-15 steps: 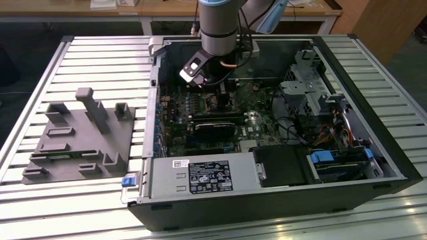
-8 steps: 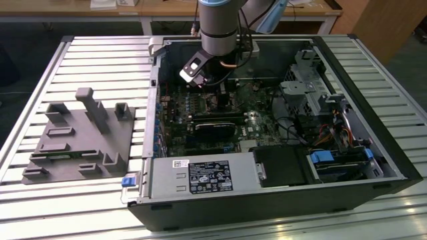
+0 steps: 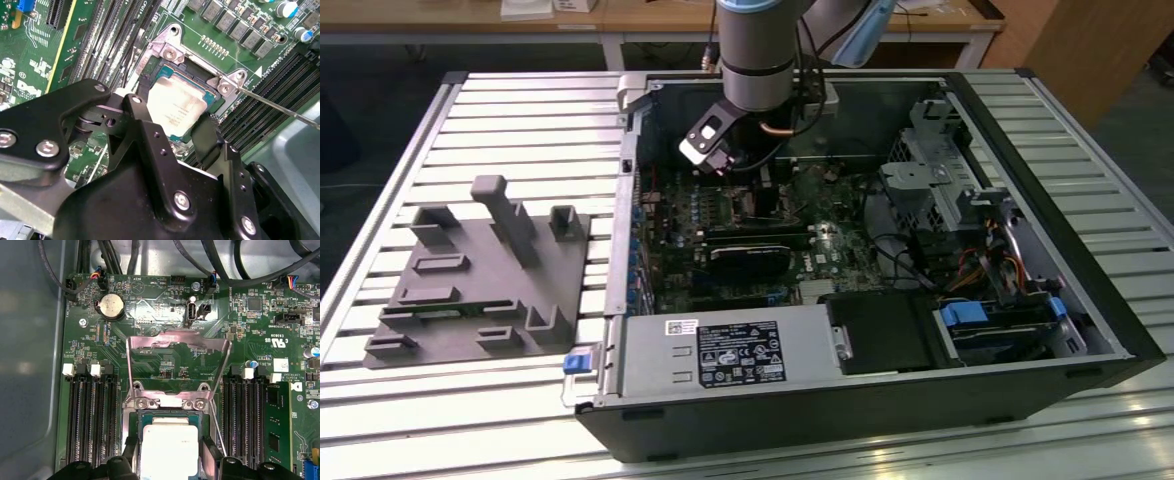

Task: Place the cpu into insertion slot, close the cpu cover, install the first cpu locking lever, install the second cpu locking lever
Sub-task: 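Place the cpu into insertion slot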

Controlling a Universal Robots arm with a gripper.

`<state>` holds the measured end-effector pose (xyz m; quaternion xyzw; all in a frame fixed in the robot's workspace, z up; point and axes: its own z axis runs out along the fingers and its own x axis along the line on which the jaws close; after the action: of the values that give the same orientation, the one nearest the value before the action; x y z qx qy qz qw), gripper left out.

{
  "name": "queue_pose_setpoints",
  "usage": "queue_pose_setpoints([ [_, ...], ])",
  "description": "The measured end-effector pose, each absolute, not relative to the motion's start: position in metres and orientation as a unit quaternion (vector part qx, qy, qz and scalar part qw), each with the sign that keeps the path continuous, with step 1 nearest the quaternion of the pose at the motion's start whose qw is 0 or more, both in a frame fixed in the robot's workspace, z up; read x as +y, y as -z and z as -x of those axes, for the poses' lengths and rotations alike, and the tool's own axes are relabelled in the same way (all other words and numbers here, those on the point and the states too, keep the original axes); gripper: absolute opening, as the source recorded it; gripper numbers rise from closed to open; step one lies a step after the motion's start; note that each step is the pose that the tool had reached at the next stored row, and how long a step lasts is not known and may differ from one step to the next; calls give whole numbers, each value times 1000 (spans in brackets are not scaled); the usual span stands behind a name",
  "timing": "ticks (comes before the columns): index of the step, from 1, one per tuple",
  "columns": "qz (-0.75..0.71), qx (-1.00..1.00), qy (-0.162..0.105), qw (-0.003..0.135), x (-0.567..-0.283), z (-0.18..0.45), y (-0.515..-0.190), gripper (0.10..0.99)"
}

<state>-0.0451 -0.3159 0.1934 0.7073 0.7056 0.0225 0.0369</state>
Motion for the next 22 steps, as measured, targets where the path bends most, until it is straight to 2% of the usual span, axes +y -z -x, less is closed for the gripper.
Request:
queue_pose_setpoints([
  [19,-707,706,-23,37,-316,45,-211,612],
  [20,-707,706,-23,37,-316,45,-211,600],
  [21,-707,706,-23,37,-316,45,-211,533],
  [22,-707,706,-23,37,-316,45,-211,533],
])
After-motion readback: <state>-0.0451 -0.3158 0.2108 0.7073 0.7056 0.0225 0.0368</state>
